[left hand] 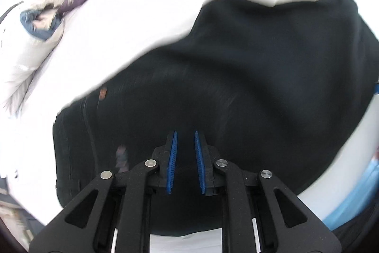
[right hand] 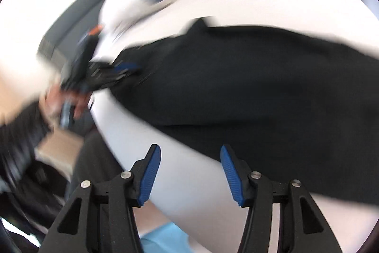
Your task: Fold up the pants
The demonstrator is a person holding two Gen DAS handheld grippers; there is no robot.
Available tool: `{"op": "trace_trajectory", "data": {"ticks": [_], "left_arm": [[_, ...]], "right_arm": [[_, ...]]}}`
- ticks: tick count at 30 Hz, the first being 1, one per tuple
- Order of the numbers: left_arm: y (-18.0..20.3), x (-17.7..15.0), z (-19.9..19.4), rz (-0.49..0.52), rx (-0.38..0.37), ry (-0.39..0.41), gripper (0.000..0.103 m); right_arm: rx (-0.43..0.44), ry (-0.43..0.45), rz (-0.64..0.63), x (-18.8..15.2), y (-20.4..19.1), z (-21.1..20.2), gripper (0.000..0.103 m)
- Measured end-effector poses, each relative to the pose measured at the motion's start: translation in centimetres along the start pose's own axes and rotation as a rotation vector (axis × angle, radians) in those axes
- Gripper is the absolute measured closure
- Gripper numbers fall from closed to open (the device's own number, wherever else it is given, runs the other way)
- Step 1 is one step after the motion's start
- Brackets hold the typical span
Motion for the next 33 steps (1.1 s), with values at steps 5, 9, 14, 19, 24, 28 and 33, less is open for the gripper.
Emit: {"op": "trace_trajectory", "data": {"ticks": [5, 9, 14, 19, 24, 28, 33], "left_arm": [[4.6, 4.0, 1.7, 0.074, 0.007, -0.032, 0.088], [5.8, 4.1, 5.2, 0.053, 0.021, -0.09, 0.088], [4.3, 4.3, 5.0, 0.004, -0.013, -0.112, 0.088], [4.3, 5.2, 5.2, 0.022, -0.013, -0.142, 0.088], [5.4, 5.5, 4.9, 0.032, -0.017, -0.145, 0.088], [5.6, 5.4, 4.9, 0.037, -0.014, -0.152, 0.088], [6.1, 5.4, 5.1, 0.062, 0.005, -0.163, 0.088]], "right_arm": [[-0.048, 0.228, 0.448, -1.6, 12.5, -6.7, 0.047], [-0.033, 0.393, 0.615, -0.7, 17.8, -9.7, 0.047], [0.009, 0.477, 0.669, 1.6, 22.1, -10.4, 0.05], [-0.043, 0.456, 0.532, 3.8, 23.6, -11.4, 0.048], [-0.119, 0.351, 0.276, 4.3, 21.5, -11.4, 0.048], [-0.126, 0.288, 0.216, 4.2, 22.2, -10.8, 0.048], [-0.091, 0.288, 0.158, 5.8, 22.6, -11.8, 0.048]]}}
Point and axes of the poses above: each gripper's, at about its wrist camera, not at the fingertips, and z roughly the way its jaws point, y to its right, x to its top, the point moved 1 cm from there along z, roughly the way its jaws point, and after that the axes turned 1 degree about y, right-handed, at the moved point
